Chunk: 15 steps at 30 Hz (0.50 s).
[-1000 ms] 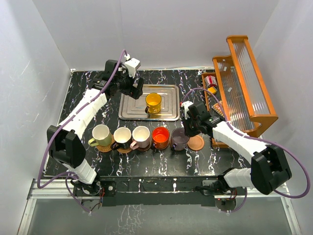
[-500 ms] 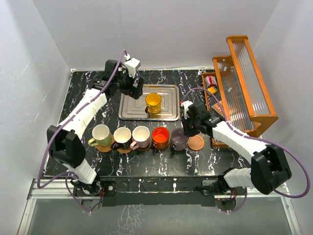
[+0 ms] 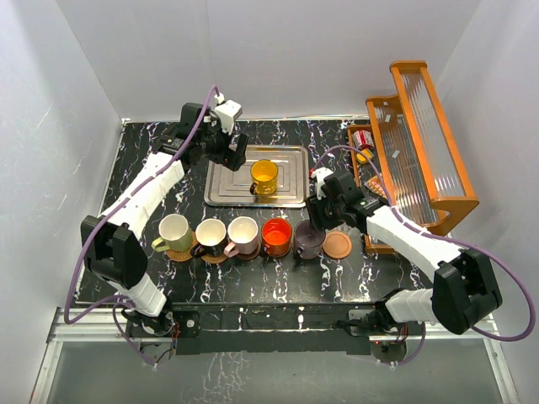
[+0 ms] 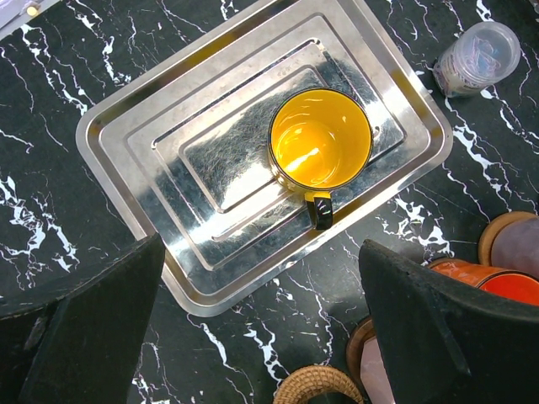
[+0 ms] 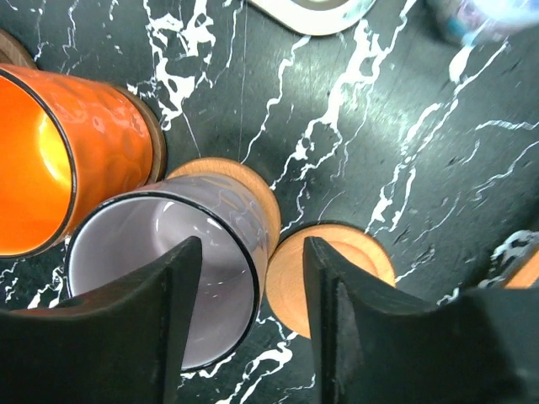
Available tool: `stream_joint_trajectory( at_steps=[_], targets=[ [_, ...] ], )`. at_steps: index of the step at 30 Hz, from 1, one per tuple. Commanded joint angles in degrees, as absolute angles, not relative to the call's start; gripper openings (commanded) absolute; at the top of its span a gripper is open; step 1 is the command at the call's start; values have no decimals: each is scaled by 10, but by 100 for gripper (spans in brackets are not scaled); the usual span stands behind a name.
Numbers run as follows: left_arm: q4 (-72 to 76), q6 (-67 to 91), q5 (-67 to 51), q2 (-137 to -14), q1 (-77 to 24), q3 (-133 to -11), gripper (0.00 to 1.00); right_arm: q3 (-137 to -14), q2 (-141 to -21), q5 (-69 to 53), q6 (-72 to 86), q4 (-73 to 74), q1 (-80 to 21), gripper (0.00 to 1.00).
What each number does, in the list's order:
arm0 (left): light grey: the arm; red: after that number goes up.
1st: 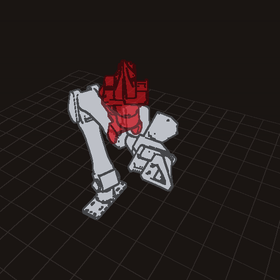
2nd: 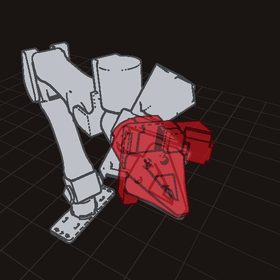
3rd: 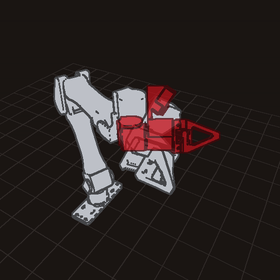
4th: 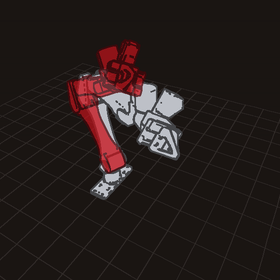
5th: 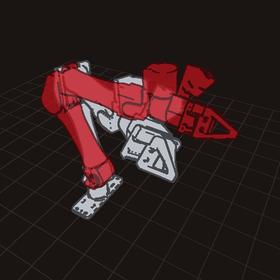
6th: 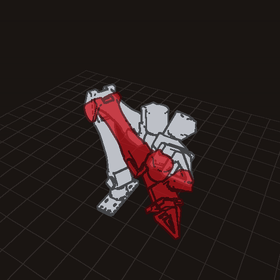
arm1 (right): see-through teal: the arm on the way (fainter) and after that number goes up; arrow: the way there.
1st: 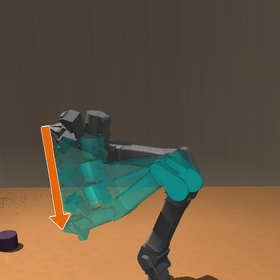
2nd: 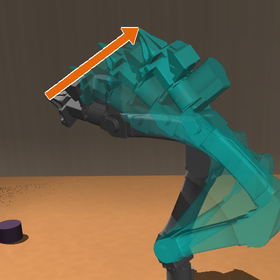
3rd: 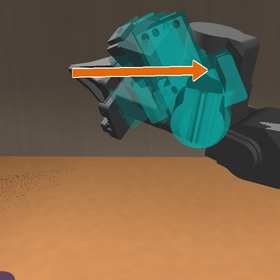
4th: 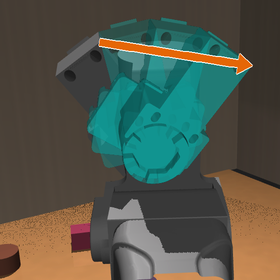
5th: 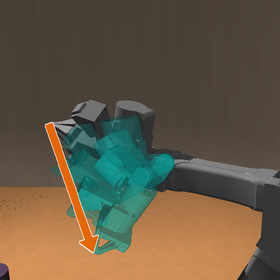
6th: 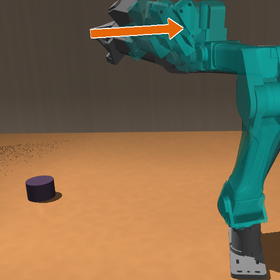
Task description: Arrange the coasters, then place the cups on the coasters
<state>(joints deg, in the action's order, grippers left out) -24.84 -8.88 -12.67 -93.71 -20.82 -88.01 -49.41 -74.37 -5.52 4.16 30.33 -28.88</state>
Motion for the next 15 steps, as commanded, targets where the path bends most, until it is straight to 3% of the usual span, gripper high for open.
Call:
stream_joint_trajectory(
  at_steps=[1,15],
  targets=[
    [-240,-92,-133,-937,-206,-868,99,-558,-740,-38,27,288,-286,53],
    [-259,-108,-195,-1004,-207,-849,98,-696,-769,-24,-14,285,-274,62]
  ],
)
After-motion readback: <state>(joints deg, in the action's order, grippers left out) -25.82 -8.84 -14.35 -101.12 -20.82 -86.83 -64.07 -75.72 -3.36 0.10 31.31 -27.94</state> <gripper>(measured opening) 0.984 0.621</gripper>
